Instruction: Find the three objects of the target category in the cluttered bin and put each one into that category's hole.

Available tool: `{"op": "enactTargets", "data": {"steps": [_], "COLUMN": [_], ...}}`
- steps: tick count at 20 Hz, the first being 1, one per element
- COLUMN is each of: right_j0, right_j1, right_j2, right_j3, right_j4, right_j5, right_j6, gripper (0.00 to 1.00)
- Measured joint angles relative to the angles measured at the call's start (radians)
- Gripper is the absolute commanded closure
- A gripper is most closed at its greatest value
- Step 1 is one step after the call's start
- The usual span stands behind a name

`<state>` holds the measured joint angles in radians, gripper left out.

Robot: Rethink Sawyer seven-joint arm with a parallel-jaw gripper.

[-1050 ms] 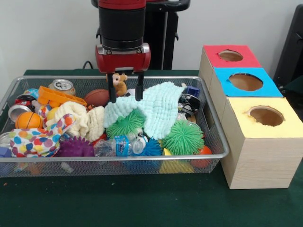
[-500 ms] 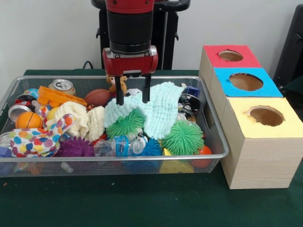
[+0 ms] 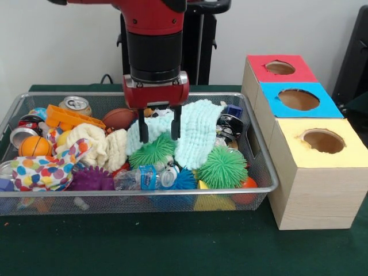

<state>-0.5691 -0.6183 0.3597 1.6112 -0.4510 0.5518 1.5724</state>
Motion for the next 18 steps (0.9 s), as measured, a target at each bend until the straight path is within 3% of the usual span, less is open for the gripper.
{"op": "enactTargets", "data": {"steps": [10,18], "right_j0": [0.029,0.061], "right_j1": [0.099,0.200], "right_j2": [-0.015,-0.028], "right_j3": [-0.074,-0.130], "right_j4": [0.000,0.000], "right_j5": [-0.004,-0.064], "right_j6": [0.000,0.000], "gripper": [0.00,0.00]}}
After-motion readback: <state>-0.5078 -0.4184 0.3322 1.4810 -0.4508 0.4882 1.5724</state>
